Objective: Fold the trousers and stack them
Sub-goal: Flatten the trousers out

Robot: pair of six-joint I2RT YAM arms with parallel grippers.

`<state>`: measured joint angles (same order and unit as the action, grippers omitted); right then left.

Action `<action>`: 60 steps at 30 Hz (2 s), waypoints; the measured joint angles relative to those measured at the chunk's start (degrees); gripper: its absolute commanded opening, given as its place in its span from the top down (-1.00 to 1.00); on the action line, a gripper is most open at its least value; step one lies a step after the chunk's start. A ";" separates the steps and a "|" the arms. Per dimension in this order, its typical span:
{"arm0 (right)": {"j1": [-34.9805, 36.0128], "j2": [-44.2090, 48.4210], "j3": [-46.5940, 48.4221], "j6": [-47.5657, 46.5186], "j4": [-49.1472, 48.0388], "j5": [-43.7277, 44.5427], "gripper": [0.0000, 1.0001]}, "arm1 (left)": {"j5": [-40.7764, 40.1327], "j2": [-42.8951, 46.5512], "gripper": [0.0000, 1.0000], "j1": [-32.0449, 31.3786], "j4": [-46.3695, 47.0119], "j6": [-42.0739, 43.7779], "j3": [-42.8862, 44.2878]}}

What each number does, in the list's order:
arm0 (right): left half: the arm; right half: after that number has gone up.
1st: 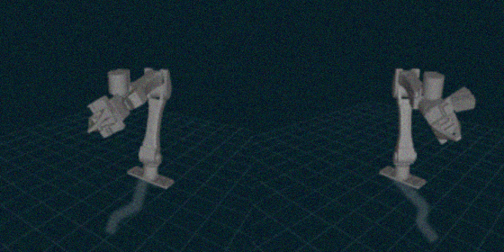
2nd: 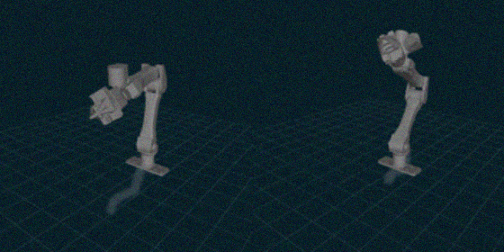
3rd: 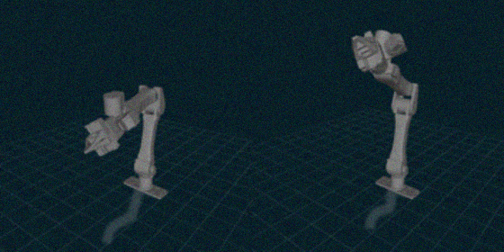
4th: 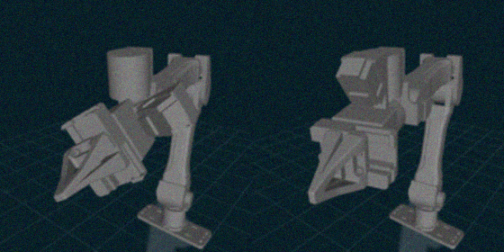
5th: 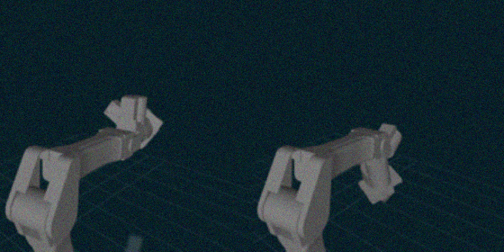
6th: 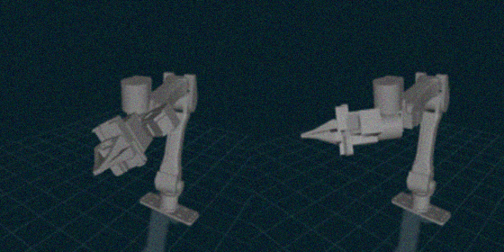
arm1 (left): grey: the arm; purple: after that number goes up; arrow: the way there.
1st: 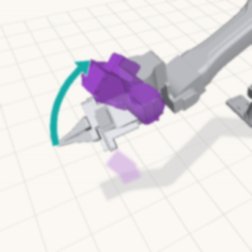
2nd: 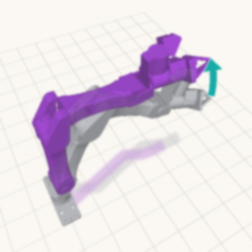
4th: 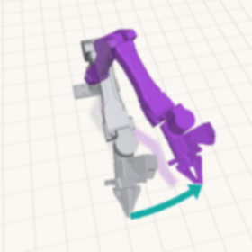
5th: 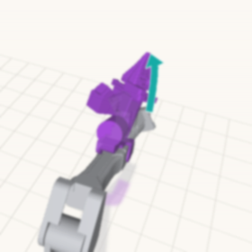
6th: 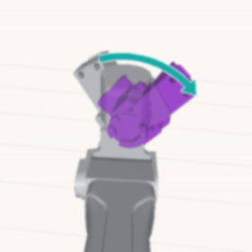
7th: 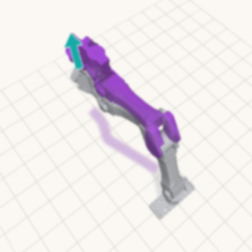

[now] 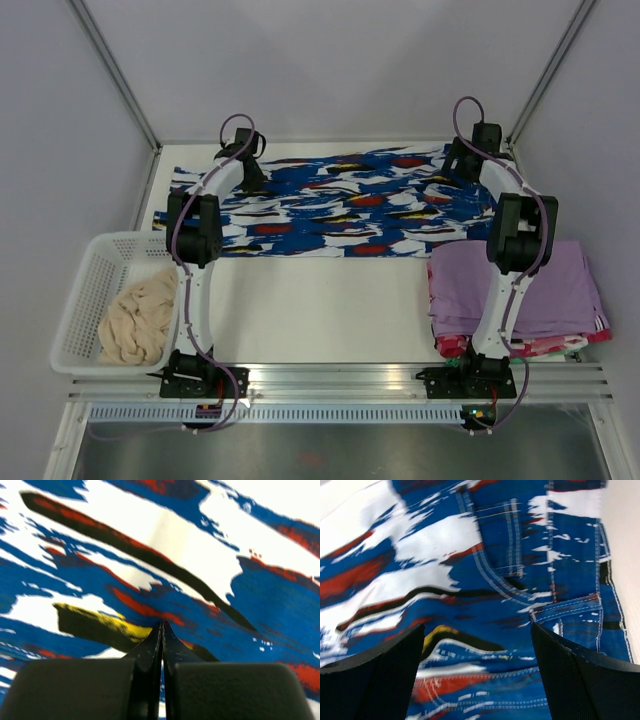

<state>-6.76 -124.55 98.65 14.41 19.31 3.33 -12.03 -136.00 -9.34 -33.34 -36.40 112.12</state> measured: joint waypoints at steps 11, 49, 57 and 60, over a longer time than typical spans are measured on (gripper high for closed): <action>-0.13 -12.98 13.27 9.79 2.62 7.63 -0.96 | 2.21 -3.93 0.95 3.06 3.37 -0.09 5.22; 0.26 -10.14 10.69 4.50 -4.37 -6.01 -0.96 | 15.50 -14.67 0.88 8.31 8.37 -22.93 18.25; 0.28 -8.55 10.16 4.90 -4.24 -6.36 -0.96 | 16.50 -16.26 0.81 8.61 10.58 -23.78 19.98; 0.33 -6.21 9.51 4.68 -3.74 -6.58 -0.96 | 18.18 -16.09 0.31 8.92 11.26 -22.56 19.89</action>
<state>-6.44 -130.76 108.16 19.09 15.57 -3.25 6.15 -152.09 -0.43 -22.09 -58.96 132.00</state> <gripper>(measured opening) 0.979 0.202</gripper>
